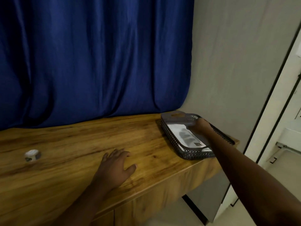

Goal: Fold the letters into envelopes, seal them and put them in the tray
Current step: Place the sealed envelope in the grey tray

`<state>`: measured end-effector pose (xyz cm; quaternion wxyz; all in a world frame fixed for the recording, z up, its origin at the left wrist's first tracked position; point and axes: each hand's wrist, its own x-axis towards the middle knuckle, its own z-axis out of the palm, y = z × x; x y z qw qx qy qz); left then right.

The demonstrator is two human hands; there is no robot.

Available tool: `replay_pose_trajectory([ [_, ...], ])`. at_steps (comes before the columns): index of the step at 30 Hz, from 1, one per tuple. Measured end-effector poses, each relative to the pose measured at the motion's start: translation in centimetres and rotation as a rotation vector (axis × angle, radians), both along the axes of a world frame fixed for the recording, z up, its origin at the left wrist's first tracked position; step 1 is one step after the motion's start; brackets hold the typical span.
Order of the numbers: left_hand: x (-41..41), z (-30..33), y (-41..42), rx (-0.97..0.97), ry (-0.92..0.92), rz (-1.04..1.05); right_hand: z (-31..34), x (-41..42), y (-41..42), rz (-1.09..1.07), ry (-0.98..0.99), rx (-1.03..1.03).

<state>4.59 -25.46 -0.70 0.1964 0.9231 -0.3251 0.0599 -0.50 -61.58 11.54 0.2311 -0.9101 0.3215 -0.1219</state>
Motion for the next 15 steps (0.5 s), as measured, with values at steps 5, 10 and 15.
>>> replay_pose_trajectory([
  [5, 0.1, 0.1, 0.0, -0.001, 0.011, -0.008, 3.6, 0.6, 4.3, 0.157, -0.345, -0.085],
  [10, 0.6, 0.2, 0.5, -0.151, 0.069, -0.032, 2.4, 2.1, 12.8, 0.504, -0.415, -0.008],
  [15, 0.6, 1.4, 3.1, -0.766, 0.401, 0.034, -3.1, 5.6, 22.3, 0.731, -0.357, 0.149],
])
